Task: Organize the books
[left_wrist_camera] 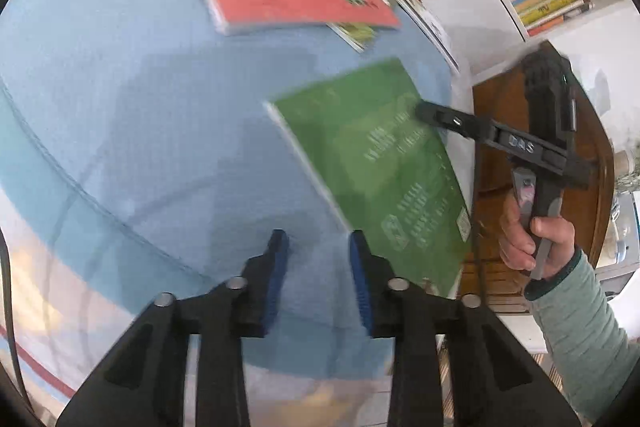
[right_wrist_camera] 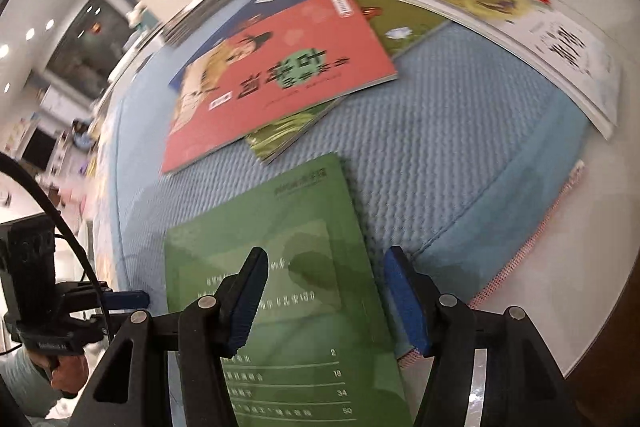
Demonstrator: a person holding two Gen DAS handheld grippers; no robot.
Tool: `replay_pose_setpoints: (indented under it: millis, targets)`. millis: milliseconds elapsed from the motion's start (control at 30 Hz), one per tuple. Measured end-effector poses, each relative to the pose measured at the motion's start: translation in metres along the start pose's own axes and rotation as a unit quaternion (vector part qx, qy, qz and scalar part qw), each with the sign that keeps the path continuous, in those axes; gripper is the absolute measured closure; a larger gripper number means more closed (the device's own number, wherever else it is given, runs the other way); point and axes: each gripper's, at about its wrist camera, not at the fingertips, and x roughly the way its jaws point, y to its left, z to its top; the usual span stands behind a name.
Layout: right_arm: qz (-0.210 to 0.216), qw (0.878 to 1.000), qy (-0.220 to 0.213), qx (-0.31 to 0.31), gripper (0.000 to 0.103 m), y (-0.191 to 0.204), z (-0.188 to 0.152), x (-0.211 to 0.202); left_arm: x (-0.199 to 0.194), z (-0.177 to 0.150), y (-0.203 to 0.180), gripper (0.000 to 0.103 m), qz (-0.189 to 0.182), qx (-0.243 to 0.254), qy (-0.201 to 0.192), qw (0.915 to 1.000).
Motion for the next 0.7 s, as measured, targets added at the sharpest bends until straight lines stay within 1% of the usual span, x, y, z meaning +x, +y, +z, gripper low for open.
replay_pose_setpoints:
  millis: [67, 167, 200, 300, 367, 433, 500, 567, 600, 633, 667, 700]
  targets:
    - [-0.002, 1.000, 0.001, -0.023, 0.043, 0.003, -0.001, 0.001, 0.005, -0.006, -0.008, 0.083, 0.010, 0.002, 0.002, 0.9999]
    - [0.002, 0.999, 0.005, -0.037, 0.043, 0.005, -0.002, 0.003, 0.010, -0.012, -0.021, 0.083, 0.019, -0.002, -0.013, 0.9997]
    - [0.011, 0.999, 0.008, -0.036, 0.042, 0.006, -0.003, 0.003, 0.009, -0.012, -0.021, 0.083, 0.017, -0.009, -0.020, 0.9996]
    - [0.013, 0.999, 0.018, -0.029, 0.042, 0.006, -0.003, 0.001, 0.008, -0.012, -0.016, 0.084, 0.016, -0.022, -0.025, 0.9993]
    - [0.035, 0.999, 0.022, -0.011, 0.042, 0.001, -0.003, -0.002, 0.003, -0.015, -0.007, 0.084, 0.006, -0.034, -0.032, 0.9989]
    - [0.082, 0.996, 0.021, 0.025, 0.042, -0.009, -0.006, -0.009, 0.000, -0.019, -0.001, 0.084, -0.004, -0.050, -0.035, 0.9981]
    - [0.124, 0.991, 0.015, 0.054, 0.042, -0.018, -0.012, -0.017, 0.001, -0.021, 0.003, 0.084, -0.015, -0.058, -0.038, 0.9975]
    - [0.178, 0.981, 0.001, 0.082, 0.041, -0.026, -0.019, -0.029, 0.001, -0.023, 0.005, 0.084, -0.025, -0.065, -0.040, 0.9968]
    - [0.218, 0.971, -0.003, 0.098, 0.041, -0.031, -0.024, -0.033, 0.001, -0.023, 0.006, 0.084, -0.028, -0.067, -0.041, 0.9965]
    - [0.256, 0.960, -0.002, 0.113, 0.043, -0.033, -0.027, -0.034, 0.000, -0.024, 0.007, 0.084, -0.030, -0.067, -0.041, 0.9965]
    - [0.293, 0.948, 0.005, 0.124, 0.044, -0.031, -0.032, -0.033, -0.002, -0.026, 0.008, 0.084, -0.031, -0.066, -0.041, 0.9965]
    - [0.303, 0.945, 0.008, 0.121, 0.043, -0.020, -0.038, -0.033, -0.003, -0.027, 0.007, 0.084, -0.030, -0.065, -0.041, 0.9966]
